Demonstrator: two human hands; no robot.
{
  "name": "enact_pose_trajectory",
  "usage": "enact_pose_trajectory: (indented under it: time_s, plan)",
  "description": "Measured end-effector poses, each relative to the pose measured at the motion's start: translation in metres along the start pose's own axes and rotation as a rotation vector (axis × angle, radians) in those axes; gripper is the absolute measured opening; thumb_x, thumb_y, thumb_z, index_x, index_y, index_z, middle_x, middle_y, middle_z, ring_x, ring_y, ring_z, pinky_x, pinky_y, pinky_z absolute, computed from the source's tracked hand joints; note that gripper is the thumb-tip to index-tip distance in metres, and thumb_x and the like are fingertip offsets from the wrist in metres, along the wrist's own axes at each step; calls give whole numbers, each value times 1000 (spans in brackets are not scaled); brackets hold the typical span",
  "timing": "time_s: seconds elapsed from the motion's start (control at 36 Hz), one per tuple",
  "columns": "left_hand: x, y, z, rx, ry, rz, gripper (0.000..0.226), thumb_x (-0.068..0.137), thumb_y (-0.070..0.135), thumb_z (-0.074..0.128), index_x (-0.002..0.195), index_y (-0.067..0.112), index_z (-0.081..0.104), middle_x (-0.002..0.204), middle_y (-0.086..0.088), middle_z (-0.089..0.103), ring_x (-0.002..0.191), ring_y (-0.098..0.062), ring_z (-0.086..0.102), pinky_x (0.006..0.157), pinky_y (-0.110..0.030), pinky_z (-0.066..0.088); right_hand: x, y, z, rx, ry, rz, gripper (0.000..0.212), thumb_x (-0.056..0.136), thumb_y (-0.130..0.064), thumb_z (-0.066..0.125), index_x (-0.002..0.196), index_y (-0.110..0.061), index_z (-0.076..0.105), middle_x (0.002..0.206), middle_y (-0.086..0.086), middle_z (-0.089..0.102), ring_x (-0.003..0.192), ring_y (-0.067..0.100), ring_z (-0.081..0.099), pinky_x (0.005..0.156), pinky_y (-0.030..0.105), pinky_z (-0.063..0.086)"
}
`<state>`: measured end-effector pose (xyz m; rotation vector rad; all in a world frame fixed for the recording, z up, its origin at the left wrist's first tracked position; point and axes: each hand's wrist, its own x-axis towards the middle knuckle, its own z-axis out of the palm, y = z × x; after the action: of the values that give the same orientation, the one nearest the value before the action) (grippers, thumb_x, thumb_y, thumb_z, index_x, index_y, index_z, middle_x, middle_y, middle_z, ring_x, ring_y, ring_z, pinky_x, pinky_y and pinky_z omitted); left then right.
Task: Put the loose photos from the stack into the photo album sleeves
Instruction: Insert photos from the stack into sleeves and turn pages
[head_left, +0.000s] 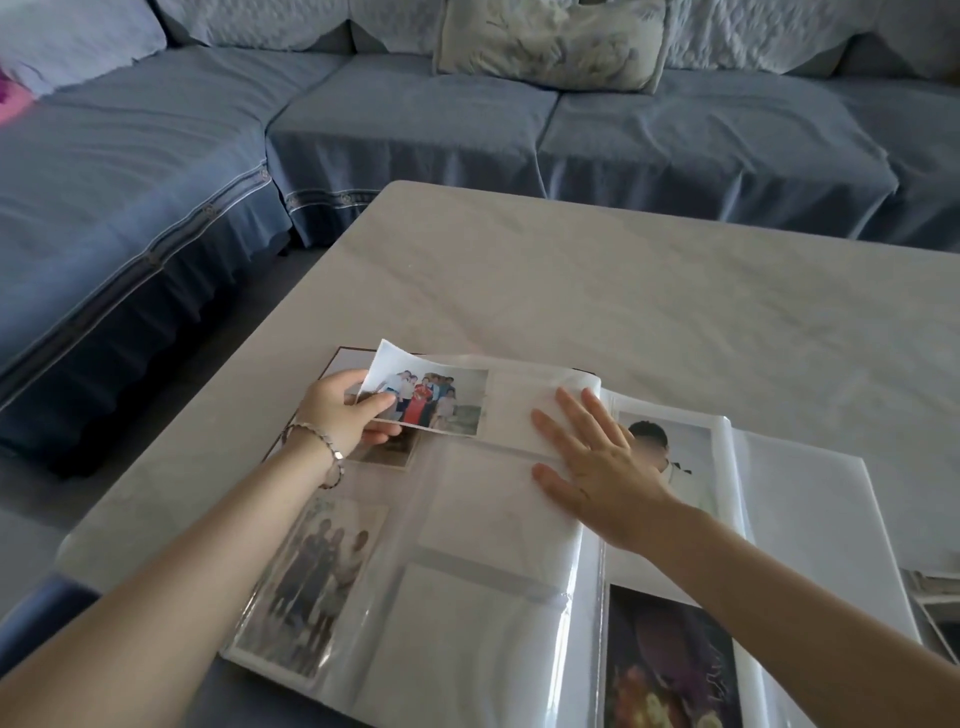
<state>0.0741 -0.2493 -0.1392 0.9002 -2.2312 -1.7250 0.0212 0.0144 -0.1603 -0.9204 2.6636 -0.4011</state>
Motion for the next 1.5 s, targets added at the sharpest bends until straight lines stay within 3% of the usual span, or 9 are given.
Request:
enact_pose_trajectory:
  time_s: [0.22,0.33,0.42,0.53,0.67,0.94,1.14,1.25,1.5]
  plan:
    - [1,13,42,295,-69,76,16,94,4,44,80,9,52,76,-12,43,66,-24,49,50,-22,53,3,3,3,13,5,-11,63,88,-63,22,146,-44,5,154,-17,-15,139,8,-26,117,39,6]
    - [0,13,44,299,55,99,19,89,7,57,106,11,64,90,-7,55,82,-19,51,82,-35,49,1,5,6,121,89,-41,73,81,-69,24,147,-40,10,155,-18,-6,131,-6,-26,115,36,7]
    - [-3,13,43,255,162,98,20,84,10,65,104,6,66,103,-7,65,86,-18,57,84,-34,50,2,8,1,241,131,-40,86,80,-68,39,150,-26,11,155,-18,3,135,-8,-14,117,30,4]
    - [-8,17,44,184,153,108,14,83,4,64,95,2,71,95,-13,69,90,-29,65,83,-44,54,7,12,-12,403,186,13,57,96,-34,46,146,-14,26,154,-8,17,138,-3,6,109,9,1]
    - [-10,22,47,28,124,54,12,83,2,65,91,10,71,74,1,64,64,-12,59,49,-16,53,12,21,-33,469,188,81,42,100,-12,31,141,-18,39,146,-4,39,134,9,32,95,5,18]
    - [-12,28,55,142,-23,-22,21,75,30,77,81,13,67,78,7,64,68,-5,59,58,-18,50,24,30,-44,497,122,125,53,91,-2,27,134,-25,49,137,-6,50,128,13,40,94,17,26]
    - [-9,29,58,161,-34,-102,28,68,14,83,85,12,61,80,1,61,69,-13,59,67,-22,48,25,30,-46,452,108,125,55,89,-2,29,133,-27,49,135,-8,51,125,12,42,89,16,27]
    - [-9,31,59,44,9,-167,23,68,7,82,72,14,60,68,-2,61,45,-9,59,51,-18,51,25,30,-47,433,105,121,55,89,-2,29,134,-27,48,136,-7,50,124,14,43,87,17,28]
    - [-14,34,60,152,66,-80,22,68,16,83,69,22,62,70,3,62,62,-13,58,62,-23,48,22,28,-43,399,139,112,51,92,-6,28,134,-28,46,137,-2,48,110,16,49,78,22,33]
